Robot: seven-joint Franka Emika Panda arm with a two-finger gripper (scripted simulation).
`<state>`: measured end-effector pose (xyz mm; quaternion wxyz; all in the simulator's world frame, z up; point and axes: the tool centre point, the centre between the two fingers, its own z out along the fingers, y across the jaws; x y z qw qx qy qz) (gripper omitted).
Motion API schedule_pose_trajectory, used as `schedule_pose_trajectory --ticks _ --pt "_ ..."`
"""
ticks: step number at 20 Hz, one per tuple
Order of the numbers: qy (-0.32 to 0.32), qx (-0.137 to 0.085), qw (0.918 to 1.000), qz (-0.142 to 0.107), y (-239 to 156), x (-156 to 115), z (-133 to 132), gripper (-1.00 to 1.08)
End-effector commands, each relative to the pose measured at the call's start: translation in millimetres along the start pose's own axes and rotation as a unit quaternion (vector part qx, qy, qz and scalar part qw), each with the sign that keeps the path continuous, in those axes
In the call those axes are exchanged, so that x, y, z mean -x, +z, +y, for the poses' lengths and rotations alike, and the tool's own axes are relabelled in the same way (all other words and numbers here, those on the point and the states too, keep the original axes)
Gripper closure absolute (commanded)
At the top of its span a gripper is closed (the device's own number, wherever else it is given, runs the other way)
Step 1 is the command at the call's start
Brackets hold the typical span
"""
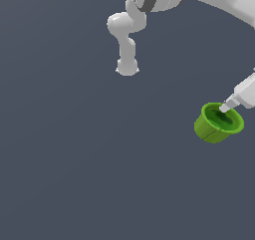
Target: Pick up the object and move it to a goal position.
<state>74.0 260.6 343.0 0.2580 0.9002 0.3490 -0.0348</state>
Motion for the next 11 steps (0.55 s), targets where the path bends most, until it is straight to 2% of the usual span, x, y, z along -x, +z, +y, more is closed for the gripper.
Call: schedule_pose_trajectory --ticks 1,11 --pt "0.001 0.001 1.0000 0.001 -5.2 -1.3 2.1 1.08" --pt "0.001 0.001 1.0000 0.001 -10.5 -3.9 3.5 1.08"
